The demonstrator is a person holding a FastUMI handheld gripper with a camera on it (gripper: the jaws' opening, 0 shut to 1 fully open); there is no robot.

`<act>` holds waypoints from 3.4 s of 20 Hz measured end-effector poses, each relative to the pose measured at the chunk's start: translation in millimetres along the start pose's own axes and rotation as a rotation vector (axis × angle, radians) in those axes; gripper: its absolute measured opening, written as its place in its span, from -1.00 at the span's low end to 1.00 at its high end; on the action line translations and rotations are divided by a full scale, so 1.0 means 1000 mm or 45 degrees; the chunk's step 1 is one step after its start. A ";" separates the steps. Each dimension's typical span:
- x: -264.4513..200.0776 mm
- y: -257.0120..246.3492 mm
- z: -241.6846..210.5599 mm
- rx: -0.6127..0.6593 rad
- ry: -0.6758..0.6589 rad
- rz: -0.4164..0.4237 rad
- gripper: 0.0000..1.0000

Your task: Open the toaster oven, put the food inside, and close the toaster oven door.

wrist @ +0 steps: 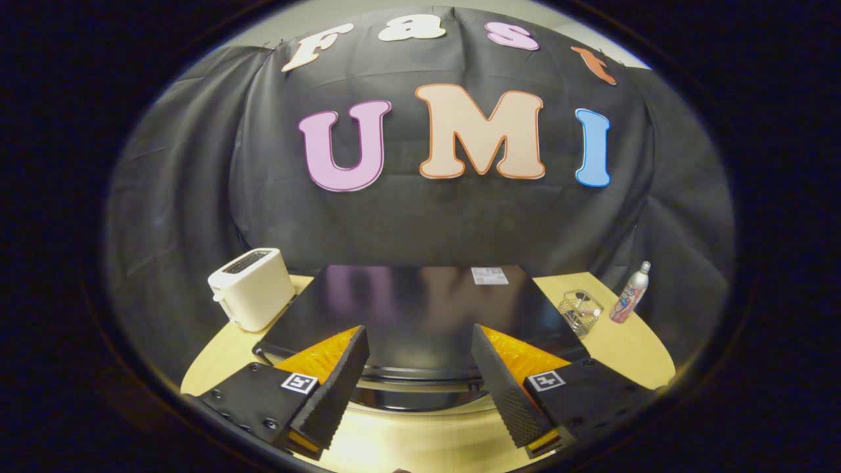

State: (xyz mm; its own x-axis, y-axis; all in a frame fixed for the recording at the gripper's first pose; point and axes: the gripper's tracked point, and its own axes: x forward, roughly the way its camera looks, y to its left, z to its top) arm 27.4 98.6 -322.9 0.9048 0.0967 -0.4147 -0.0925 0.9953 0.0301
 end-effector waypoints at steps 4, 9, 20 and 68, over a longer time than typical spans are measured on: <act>0.000 -0.005 -0.021 0.053 0.039 -0.021 1.00; -0.007 -0.004 -0.025 0.046 0.066 -0.022 1.00; -0.033 -0.006 -0.039 0.042 0.099 -0.026 1.00; -0.103 -0.256 -0.206 -0.035 0.695 -0.657 1.00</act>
State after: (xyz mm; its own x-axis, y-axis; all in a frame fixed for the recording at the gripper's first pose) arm -127.5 -168.9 -475.7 0.5020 -0.4082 -0.7625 0.2704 0.9115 -0.3100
